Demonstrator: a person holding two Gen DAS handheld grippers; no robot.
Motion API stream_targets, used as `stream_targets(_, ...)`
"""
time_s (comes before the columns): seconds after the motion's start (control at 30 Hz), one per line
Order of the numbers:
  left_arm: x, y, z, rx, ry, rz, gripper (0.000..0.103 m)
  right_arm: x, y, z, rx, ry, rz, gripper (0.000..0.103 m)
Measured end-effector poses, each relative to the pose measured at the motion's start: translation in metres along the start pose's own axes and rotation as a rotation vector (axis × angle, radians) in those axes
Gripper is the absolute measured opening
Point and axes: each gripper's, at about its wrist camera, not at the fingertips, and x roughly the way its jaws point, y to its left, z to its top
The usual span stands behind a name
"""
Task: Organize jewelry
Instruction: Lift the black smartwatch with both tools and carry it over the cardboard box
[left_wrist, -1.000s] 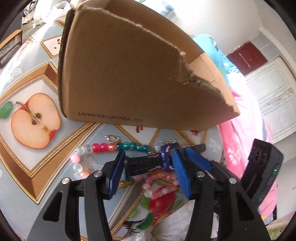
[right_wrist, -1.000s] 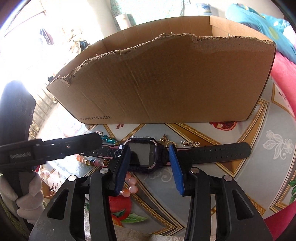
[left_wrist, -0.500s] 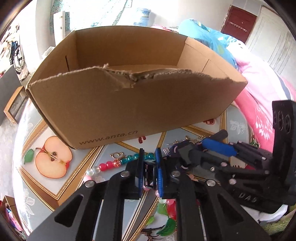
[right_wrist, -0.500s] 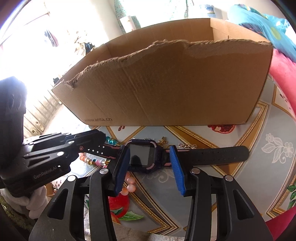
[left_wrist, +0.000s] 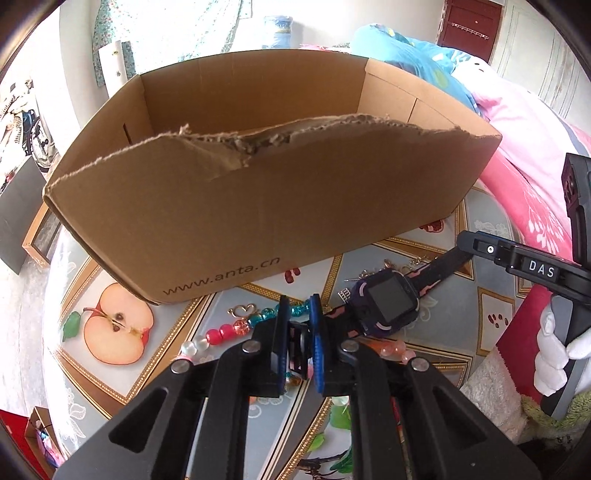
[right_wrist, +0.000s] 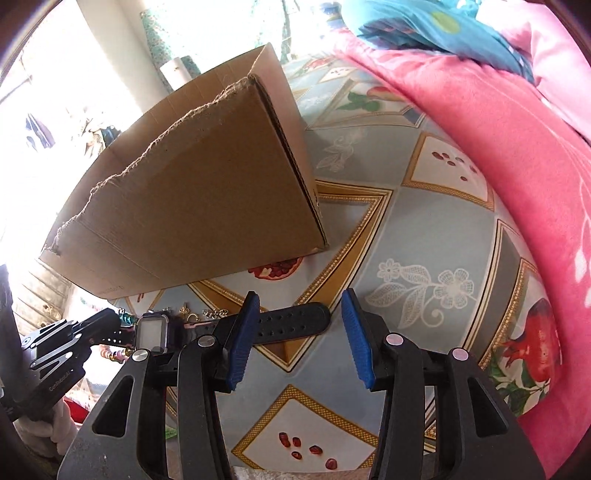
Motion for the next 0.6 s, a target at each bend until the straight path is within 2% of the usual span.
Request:
stream_targets(0.43, 0.001, -0.001, -0.001, -0.001, -0.007, 0.01, 0.01, -0.002, -0.017, 0.003, 0.159, 0.042, 0.182, 0.045)
stream_targets(0.6, 0.0, -0.003, -0.002, 0.006, -0.009, 0.012, 0.01, 0.007, -0.02, 0.007, 0.203, 0.053, 0.283, 0.045)
